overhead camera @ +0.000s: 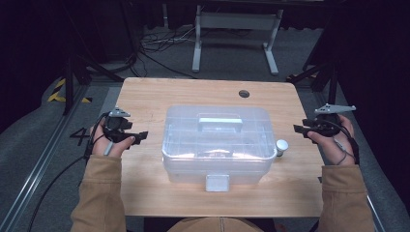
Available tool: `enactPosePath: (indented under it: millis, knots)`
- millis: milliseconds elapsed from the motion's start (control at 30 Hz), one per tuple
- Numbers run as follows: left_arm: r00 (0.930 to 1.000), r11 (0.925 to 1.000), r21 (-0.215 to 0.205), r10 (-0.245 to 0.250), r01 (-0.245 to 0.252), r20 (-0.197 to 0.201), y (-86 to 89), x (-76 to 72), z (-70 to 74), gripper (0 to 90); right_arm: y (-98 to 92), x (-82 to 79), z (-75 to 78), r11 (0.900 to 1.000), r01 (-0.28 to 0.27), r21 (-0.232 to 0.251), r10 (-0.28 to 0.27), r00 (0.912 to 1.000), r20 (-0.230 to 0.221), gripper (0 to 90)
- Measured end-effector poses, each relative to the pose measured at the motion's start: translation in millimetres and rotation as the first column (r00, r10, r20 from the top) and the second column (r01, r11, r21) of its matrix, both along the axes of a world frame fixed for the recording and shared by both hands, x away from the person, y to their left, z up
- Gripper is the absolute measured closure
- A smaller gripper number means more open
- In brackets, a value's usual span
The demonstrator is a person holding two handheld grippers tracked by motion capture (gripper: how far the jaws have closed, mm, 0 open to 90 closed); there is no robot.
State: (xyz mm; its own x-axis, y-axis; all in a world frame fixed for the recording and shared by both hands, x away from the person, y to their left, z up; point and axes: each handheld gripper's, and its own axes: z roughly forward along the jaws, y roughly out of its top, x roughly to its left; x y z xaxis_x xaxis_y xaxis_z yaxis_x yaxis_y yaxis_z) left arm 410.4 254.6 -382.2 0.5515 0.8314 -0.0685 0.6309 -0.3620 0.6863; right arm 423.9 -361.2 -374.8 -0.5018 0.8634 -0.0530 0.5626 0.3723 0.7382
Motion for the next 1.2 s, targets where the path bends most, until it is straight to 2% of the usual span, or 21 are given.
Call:
enactPosePath:
  millis: [33,133,200,267,300,367,400,433,500,533,600,667,733,833,900,1000,1067,1100,1133,1167,1200]
  knots:
    - [0.9999,0.9999,-0.009,-0.013,0.013,-0.006,-1.1,-0.3,3.4,35.8,1.7,-1.1,0.2,1.000,-0.018,-0.021,0.018,0.9998,0.006,53.4]
    - [0.9990,0.9988,0.021,-0.044,0.044,-0.004,-3.5,1.0,10.5,37.6,2.8,-3.5,-0.6,0.998,-0.045,-0.042,0.045,0.9988,0.019,56.2]
    - [0.9987,0.9979,0.040,-0.051,0.051,0.004,-5.5,1.2,13.7,38.6,2.0,-5.1,-1.6,0.997,-0.055,-0.056,0.056,0.9983,0.017,58.1]
    - [0.9984,0.9979,0.031,-0.056,0.056,0.010,-6.4,0.4,17.7,38.7,1.2,-8.2,-1.1,0.996,-0.066,-0.061,0.066,0.9978,-0.003,62.3]
    - [0.9981,0.9981,0.019,-0.058,0.058,0.021,-6.8,0.3,20.6,38.8,0.2,-9.9,0.4,0.996,-0.071,-0.053,0.070,0.9974,-0.016,63.8]
    - [0.9969,0.9973,0.003,-0.074,0.074,0.027,-7.3,2.3,31.7,39.9,-3.2,-17.0,4.9,0.997,-0.078,-0.008,0.078,0.9969,-0.004,66.1]
    - [0.9964,0.9966,0.011,-0.081,0.081,0.022,-7.5,3.7,36.1,39.9,-5.4,-18.8,5.5,0.996,-0.086,0.014,0.086,0.9963,0.009,65.0]
    - [0.9964,0.9966,0.011,-0.081,0.081,0.022,-7.5,3.7,36.1,39.9,-5.4,-18.8,5.5,0.996,-0.086,0.014,0.086,0.9963,0.009,65.0]
    - [0.9941,0.9929,0.052,-0.108,0.107,0.012,-9.6,8.5,47.3,40.0,-10.8,-21.5,5.1,0.996,-0.091,0.025,0.090,0.9953,0.036,64.9]
    - [0.9936,0.9922,0.055,-0.113,0.112,0.011,-11.7,9.3,50.8,40.0,-14.3,-21.7,4.4,0.995,-0.088,0.037,0.087,0.9955,0.040,64.9]
    - [0.9893,0.9872,0.074,-0.144,0.142,0.024,-19.2,11.0,63.0,40.2,-18.8,-22.0,2.9,0.996,-0.067,0.057,0.066,0.9976,0.020,64.6]
    - [0.9854,0.9840,0.068,-0.167,0.165,0.033,-26.5,11.2,70.6,40.5,-21.6,-23.9,2.7,0.997,-0.034,0.069,0.034,0.9994,-0.009,63.5]
    - [0.9806,0.9806,0.053,-0.191,0.189,0.042,-33.6,11.4,75.9,40.4,-22.0,-25.1,4.2,0.997,-0.028,0.072,0.028,0.9996,0.002,62.4]
    - [0.9707,0.9715,0.040,-0.235,0.234,0.048,-44.0,10.2,82.3,39.9,-21.1,-25.7,5.7,0.997,-0.031,0.073,0.030,0.9994,0.017,61.1]
    - [0.9649,0.9665,0.016,-0.257,0.256,0.056,-50.6,7.7,87.7,38.8,-20.4,-25.6,5.0,0.996,-0.033,0.081,0.032,0.9994,0.012,60.2]
    - [0.9502,0.9524,0.003,-0.304,0.305,0.067,-61.9,4.1,96.5,37.6,-20.7,-24.9,2.4,0.996,-0.040,0.082,0.039,0.9992,0.008,59.3]
    - [0.9326,0.9349,-0.005,-0.354,0.355,0.072,-75.6,0.9,101.3,35.9,-21.1,-25.1,0.7,0.996,-0.036,0.078,0.036,0.9993,0.005,58.3]
    - [0.9326,0.9349,-0.005,-0.354,0.355,0.072,-75.6,0.9,101.3,35.2,-20.9,-26.2,0.4,0.997,-0.033,0.076,0.033,0.9995,0.004,58.3]
    - [0.9150,0.9178,-0.010,-0.395,0.397,0.083,-87.2,-0.6,103.8,33.9,-21.1,-27.1,0.4,0.997,-0.037,0.075,0.037,0.9993,0.006,58.3]
    - [0.9099,0.9130,-0.008,-0.406,0.408,0.087,-91.5,-1.1,104.5,32.7,-21.1,-28.4,0.4,0.996,-0.040,0.076,0.039,0.9992,0.008,58.1]
    - [0.8997,0.9025,-0.008,-0.428,0.431,0.084,-98.2,-1.2,104.9,31.8,-21.0,-29.6,0.7,0.996,-0.037,0.079,0.037,0.9993,0.006,57.9]
